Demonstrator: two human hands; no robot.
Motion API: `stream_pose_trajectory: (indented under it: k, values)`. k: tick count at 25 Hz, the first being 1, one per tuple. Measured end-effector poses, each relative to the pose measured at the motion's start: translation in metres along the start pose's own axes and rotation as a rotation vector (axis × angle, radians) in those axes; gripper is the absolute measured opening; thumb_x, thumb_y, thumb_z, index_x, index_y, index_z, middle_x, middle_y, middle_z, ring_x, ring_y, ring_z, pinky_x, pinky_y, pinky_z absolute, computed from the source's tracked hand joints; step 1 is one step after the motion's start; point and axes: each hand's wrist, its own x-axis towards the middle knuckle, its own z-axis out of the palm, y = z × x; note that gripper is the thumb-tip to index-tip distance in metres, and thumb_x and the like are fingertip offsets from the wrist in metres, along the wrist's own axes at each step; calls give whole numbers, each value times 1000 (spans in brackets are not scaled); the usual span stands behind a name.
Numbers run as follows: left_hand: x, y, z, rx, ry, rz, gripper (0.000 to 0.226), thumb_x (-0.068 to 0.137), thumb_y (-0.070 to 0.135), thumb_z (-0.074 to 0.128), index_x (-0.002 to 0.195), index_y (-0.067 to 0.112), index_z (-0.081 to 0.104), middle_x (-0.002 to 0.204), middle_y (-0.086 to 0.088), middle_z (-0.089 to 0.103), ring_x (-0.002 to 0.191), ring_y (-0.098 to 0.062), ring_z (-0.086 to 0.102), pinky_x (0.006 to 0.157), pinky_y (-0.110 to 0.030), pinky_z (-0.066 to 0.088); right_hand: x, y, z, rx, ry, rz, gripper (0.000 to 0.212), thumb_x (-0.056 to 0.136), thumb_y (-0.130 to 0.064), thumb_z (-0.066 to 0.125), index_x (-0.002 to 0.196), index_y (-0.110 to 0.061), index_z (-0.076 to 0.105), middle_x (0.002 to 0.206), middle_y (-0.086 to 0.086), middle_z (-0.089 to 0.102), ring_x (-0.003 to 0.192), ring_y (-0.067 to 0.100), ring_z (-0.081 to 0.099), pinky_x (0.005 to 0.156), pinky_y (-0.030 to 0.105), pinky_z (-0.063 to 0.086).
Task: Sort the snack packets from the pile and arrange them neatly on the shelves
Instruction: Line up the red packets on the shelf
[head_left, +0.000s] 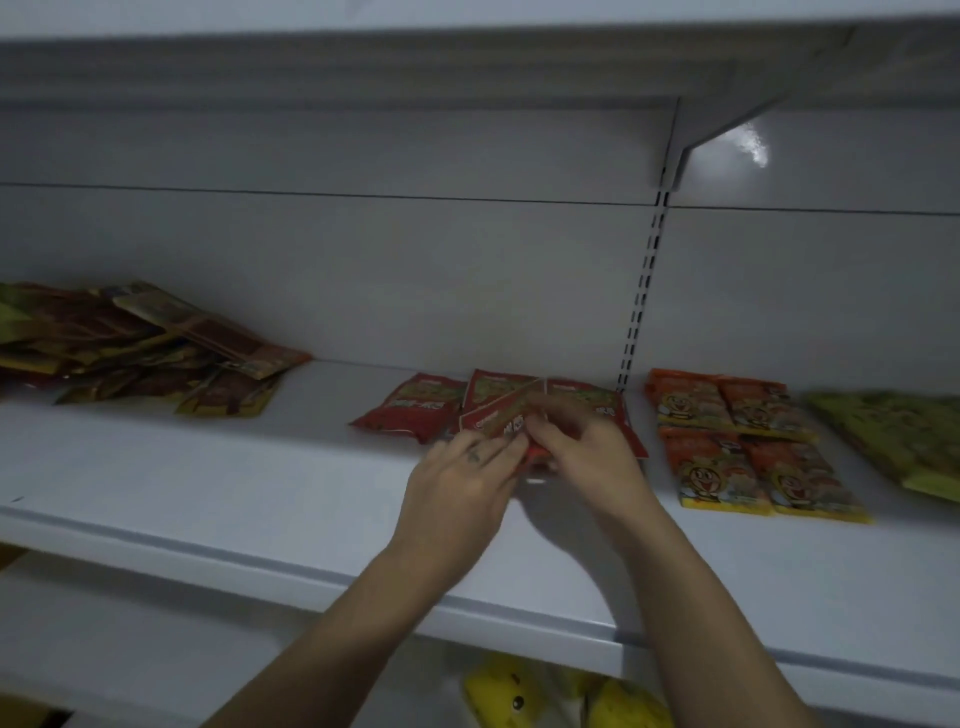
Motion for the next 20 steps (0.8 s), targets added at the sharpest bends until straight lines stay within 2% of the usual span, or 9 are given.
stream_pose_trajectory:
  k: [1, 3, 6, 9, 11, 14, 17, 18, 20]
  values:
    - [-2, 8, 1, -27, -3, 44, 39, 88, 30, 52, 120, 13, 69, 109, 1, 73, 95, -19, 60, 71, -32, 51, -9, -1, -10, 50, 27, 38, 25, 86, -20, 66, 111, -21, 69, 113, 2, 70, 97, 15, 69, 80, 31, 58]
    - [-5, 16, 1, -67, -66, 130, 54, 90, 49, 52, 130, 14, 62, 125, 1, 67, 111, -16, 53, 87, -33, 44, -25, -2, -34, 53, 69, 83, 37, 85, 3, 63, 117, -16, 67, 109, 4, 71, 90, 15, 71, 74, 26, 58]
    - [-6, 10, -6, -106, -197, 65, 67, 94, 67, 31, 142, 23, 49, 140, 2, 55, 126, -17, 45, 104, -34, 30, -51, -4, -58, -6, 150, 167, 41, 89, 4, 60, 124, -17, 64, 111, 5, 67, 88, 21, 71, 71, 31, 60]
    - [0, -30, -8, 48, -237, -156, 56, 93, 50, 51, 144, 28, 45, 143, -5, 50, 129, -28, 44, 105, -45, 36, -72, 1, -61, -65, 193, 256, 35, 95, -3, 55, 126, -17, 62, 114, 6, 65, 84, 15, 70, 61, 23, 58]
    - [4, -64, -4, 87, -290, -284, 61, 88, 38, 62, 145, 26, 41, 151, -8, 41, 136, -33, 37, 104, -53, 38, -80, 5, -60, -155, 221, 291, 34, 98, -8, 53, 130, -17, 60, 118, 6, 65, 85, 12, 68, 61, 21, 57]
    - [7, -99, 4, 11, -356, -412, 68, 90, 51, 48, 151, 23, 34, 155, -9, 36, 135, -38, 39, 98, -53, 41, -85, 10, -49, -617, 271, 278, 39, 97, -24, 54, 135, -20, 55, 137, 7, 54, 108, 20, 60, 85, 32, 55]
    - [3, -113, 13, 151, -524, -292, 76, 80, 63, 12, 152, 42, 25, 151, -3, 43, 110, -39, 51, 80, -43, 39, -92, -2, -24, -1004, 366, 93, 46, 95, -40, 53, 138, -24, 54, 145, 5, 46, 132, 25, 42, 108, 39, 37]
    - [4, -116, 11, 194, -562, -286, 79, 76, 65, 9, 150, 44, 27, 148, -2, 45, 110, -37, 50, 81, -42, 38, -92, -6, -15, -1066, 350, 54, 46, 95, -44, 51, 138, -27, 53, 147, 4, 45, 134, 24, 39, 111, 40, 31]
    - [8, -127, 9, 216, -598, -342, 76, 82, 73, 24, 145, 35, 40, 143, -7, 49, 117, -34, 47, 92, -43, 36, -88, -3, 0, -1170, 264, 98, 47, 97, -48, 43, 141, -33, 48, 151, 1, 39, 139, 22, 32, 116, 42, 21]
